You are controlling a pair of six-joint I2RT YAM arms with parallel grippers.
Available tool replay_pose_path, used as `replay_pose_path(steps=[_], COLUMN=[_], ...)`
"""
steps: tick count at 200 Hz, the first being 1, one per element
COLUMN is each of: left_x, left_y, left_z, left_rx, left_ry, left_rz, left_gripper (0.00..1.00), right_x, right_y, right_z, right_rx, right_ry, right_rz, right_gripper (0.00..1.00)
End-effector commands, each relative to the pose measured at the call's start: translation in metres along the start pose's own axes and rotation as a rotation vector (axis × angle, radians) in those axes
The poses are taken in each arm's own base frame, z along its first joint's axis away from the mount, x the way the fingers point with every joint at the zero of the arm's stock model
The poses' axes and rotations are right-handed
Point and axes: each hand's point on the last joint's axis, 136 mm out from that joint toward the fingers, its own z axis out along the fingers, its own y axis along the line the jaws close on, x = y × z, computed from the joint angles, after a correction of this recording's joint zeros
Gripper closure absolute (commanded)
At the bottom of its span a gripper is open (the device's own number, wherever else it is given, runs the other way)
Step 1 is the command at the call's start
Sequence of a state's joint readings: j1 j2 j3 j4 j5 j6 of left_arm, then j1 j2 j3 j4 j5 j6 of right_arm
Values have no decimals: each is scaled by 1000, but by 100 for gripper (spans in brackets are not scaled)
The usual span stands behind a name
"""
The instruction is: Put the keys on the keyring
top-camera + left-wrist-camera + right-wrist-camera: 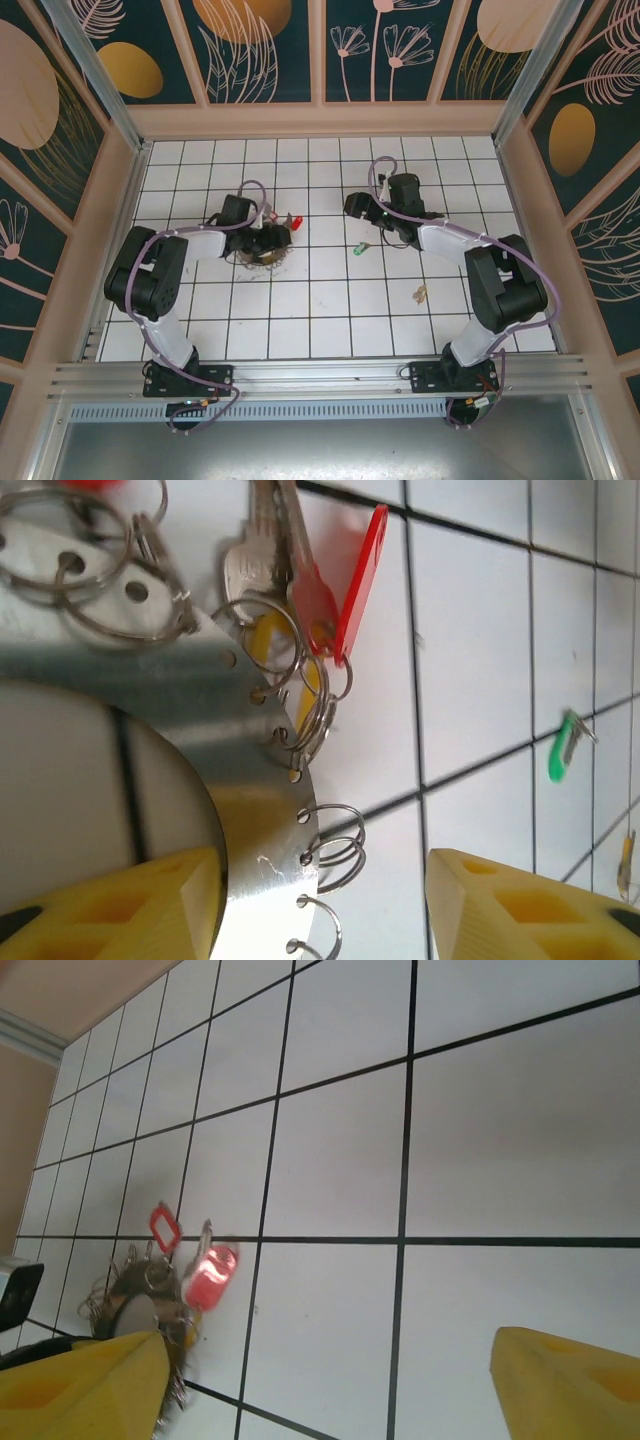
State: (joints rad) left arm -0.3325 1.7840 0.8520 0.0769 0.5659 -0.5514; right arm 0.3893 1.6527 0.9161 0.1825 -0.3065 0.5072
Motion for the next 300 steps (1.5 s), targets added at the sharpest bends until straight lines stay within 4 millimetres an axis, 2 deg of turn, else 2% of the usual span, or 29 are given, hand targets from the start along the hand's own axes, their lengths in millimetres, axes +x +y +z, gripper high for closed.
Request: replay_pose_path(steps=[1,15,25,40,64,85,97,111,144,176,203,255,300], left_x=[35,42,34,20,0,-5,-1,2,12,21,23,17,5], left_y=[-21,-27,-38,-43,-25,7,22,33,41,35,33,28,24], left_z=[-1,-4,-18,-37,-66,-83,-89,-95,-98,-87,-78,-61,-52], left_rx=[74,86,101,64,-80,-179,-187,-184,-208,-138,-110,-76,-69], left_ry=[116,120,51,-58,-246,-345,-373,-404,-398,-345,-310,-251,-235], left_rz=[5,27,50,72,12,-109,-179,-238,-252,-250,-247,-231,-209], left_gripper=[44,48,47,44,35,35,35,32,29,29,31,31,31], right_x=[3,10,13,19,30,34,42,47,56,73,84,103,116], right_y=[17,23,29,39,62,81,96,104,116,110,99,77,59], right_z=[6,9,12,17,31,50,63,80,110,134,139,126,95], right_rx=[-53,-76,-97,-113,-135,-140,-163,-164,-195,-182,-171,-123,-77], right_ry=[38,65,88,122,184,229,269,301,362,436,470,514,500], right_rz=[-17,-34,-55,-93,-194,-264,-305,-321,-331,-329,-320,-310,-268], right_gripper=[19,22,26,26,29,31,37,37,38,38,41,41,41])
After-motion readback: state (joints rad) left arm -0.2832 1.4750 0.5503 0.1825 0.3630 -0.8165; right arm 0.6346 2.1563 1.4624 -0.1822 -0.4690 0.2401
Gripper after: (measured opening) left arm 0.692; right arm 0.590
